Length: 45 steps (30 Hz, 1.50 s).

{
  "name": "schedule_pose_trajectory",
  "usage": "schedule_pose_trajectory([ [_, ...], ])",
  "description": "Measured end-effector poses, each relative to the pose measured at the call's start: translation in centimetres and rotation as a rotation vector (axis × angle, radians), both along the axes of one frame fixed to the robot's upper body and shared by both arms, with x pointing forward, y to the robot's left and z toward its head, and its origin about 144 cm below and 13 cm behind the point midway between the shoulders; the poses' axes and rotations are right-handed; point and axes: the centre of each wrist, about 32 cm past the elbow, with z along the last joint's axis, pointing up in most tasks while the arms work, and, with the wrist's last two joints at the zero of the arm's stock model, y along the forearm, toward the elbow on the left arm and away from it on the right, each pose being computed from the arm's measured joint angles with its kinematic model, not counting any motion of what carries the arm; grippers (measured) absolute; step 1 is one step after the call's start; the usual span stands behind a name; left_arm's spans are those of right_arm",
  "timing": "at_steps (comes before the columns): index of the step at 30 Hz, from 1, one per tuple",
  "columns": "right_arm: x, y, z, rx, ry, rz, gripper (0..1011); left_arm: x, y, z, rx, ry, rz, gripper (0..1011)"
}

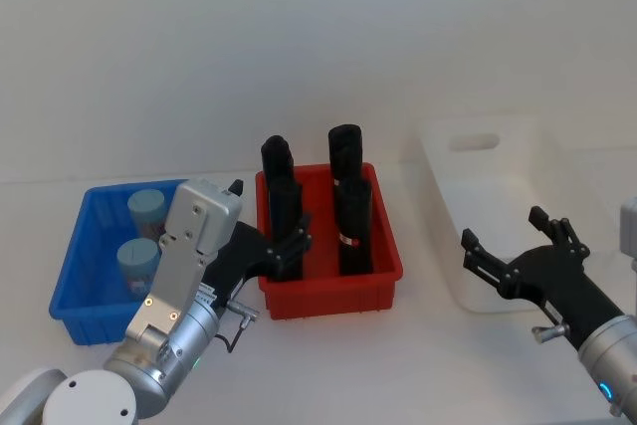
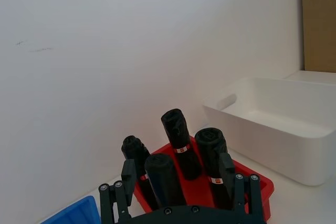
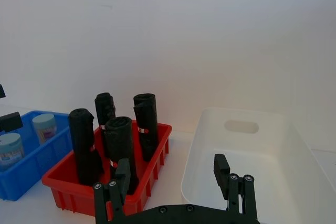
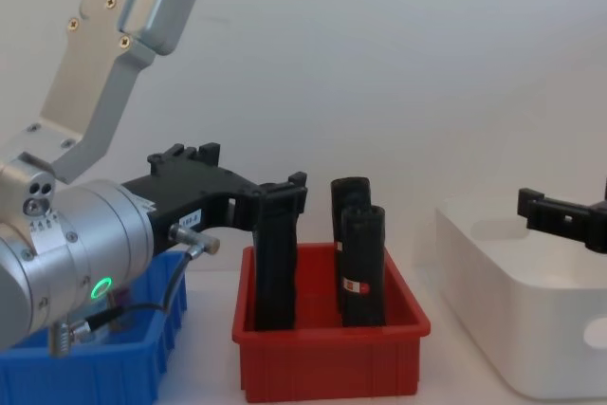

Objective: Pick the cotton swabs from the blue box and place them into the white box.

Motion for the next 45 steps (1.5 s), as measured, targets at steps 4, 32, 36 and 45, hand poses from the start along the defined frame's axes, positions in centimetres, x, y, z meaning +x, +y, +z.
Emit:
schedule_pose_trajectory([
  [4, 0.00, 0.00, 0.00, 0.000, 0.000, 0.000, 1002, 0.00, 0.00, 0.00, 0.000, 0.000, 0.000, 1004],
  [32, 0.00, 0.00, 0.00, 0.000, 0.000, 0.000, 1002, 0.00, 0.00, 0.00, 0.000, 0.000, 0.000, 1004],
  [36, 0.00, 0.00, 0.00, 0.000, 0.000, 0.000, 1002, 0.00, 0.00, 0.00, 0.000, 0.000, 0.000, 1004],
  [45, 0.00, 0.00, 0.00, 0.000, 0.000, 0.000, 1002, 0.00, 0.00, 0.00, 0.000, 0.000, 0.000, 1004],
])
